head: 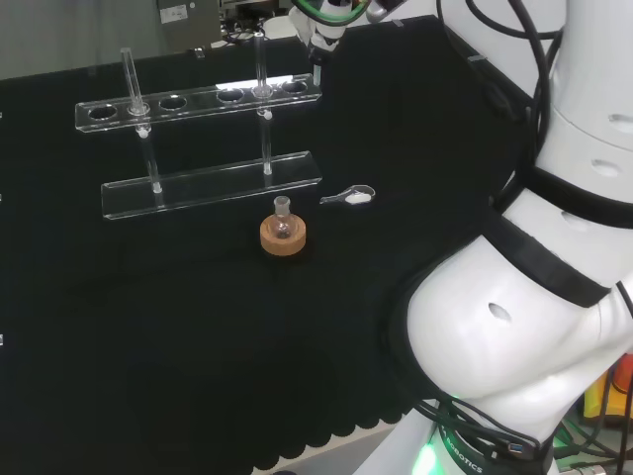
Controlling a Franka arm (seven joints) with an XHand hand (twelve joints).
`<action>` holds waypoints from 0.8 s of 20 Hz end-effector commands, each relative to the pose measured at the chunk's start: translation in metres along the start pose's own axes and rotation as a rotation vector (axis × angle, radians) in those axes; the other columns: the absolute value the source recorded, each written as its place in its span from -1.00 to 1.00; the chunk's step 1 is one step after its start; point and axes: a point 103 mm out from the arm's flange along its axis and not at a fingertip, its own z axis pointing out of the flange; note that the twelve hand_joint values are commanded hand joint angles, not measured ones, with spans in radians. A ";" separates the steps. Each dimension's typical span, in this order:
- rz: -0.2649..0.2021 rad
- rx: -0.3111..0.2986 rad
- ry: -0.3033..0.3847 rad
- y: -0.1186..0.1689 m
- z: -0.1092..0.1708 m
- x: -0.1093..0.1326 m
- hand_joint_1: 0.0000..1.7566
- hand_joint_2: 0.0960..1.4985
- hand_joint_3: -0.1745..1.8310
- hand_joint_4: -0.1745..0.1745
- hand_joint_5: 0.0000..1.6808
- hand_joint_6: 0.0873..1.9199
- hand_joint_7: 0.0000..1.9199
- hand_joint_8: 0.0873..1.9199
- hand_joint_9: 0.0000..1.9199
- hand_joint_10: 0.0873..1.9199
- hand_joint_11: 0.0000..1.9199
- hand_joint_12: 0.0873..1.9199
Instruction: Place the funnel on the round-bottom flask.
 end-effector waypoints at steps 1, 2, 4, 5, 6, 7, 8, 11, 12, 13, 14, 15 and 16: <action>0.008 0.008 0.002 -0.021 0.004 0.018 -0.22 -0.11 -0.47 0.08 -0.49 -0.46 -0.40 0.06 -0.07 -0.25 -0.74 0.51; 0.007 0.010 0.004 -0.024 0.006 0.020 -0.22 -0.11 -0.47 0.07 -0.49 -0.46 -0.40 0.06 -0.07 -0.25 -0.74 0.51; 0.005 0.017 0.005 -0.029 0.012 0.026 -0.22 -0.11 -0.47 0.07 -0.49 -0.46 -0.40 0.06 -0.07 -0.25 -0.74 0.51; 0.006 0.021 0.004 -0.031 0.015 0.029 -0.22 -0.11 -0.47 0.07 -0.49 -0.46 -0.40 0.06 -0.07 -0.25 -0.74 0.51; 0.010 0.023 0.001 -0.034 0.018 0.031 -0.22 -0.11 -0.47 0.07 -0.49 -0.46 -0.40 0.06 -0.07 -0.25 -0.74 0.51; 0.017 0.021 -0.004 -0.036 0.021 0.035 -0.22 -0.11 -0.47 0.07 -0.49 -0.46 -0.40 0.05 -0.07 -0.25 -0.74 0.51; 0.027 0.023 -0.009 -0.038 0.024 0.037 -0.22 -0.11 -0.47 0.07 -0.49 -0.46 -0.40 0.05 -0.07 -0.25 -0.74 0.51; 0.037 0.033 -0.015 -0.038 0.031 0.047 -0.23 -0.11 -0.47 0.07 -0.49 -0.45 -0.39 0.05 -0.06 -0.25 -0.74 0.51; 0.036 0.033 -0.017 -0.037 0.033 0.051 -0.23 -0.11 -0.47 0.06 -0.49 -0.45 -0.39 0.05 -0.06 -0.25 -0.74 0.51; 0.036 0.032 -0.017 -0.036 0.034 0.055 -0.23 -0.11 -0.47 0.06 -0.49 -0.45 -0.39 0.05 -0.06 -0.25 -0.74 0.51; 0.037 0.029 -0.022 -0.034 0.036 0.059 -0.23 -0.11 -0.47 0.06 -0.49 -0.45 -0.39 0.05 -0.06 -0.25 -0.74 0.51; 0.036 0.033 -0.029 -0.033 0.037 0.063 -0.23 -0.11 -0.46 0.06 -0.49 -0.45 -0.39 0.05 -0.06 -0.25 -0.74 0.51; 0.033 0.038 -0.031 -0.031 0.039 0.067 -0.23 -0.11 -0.46 0.06 -0.49 -0.45 -0.38 0.05 -0.06 -0.25 -0.74 0.51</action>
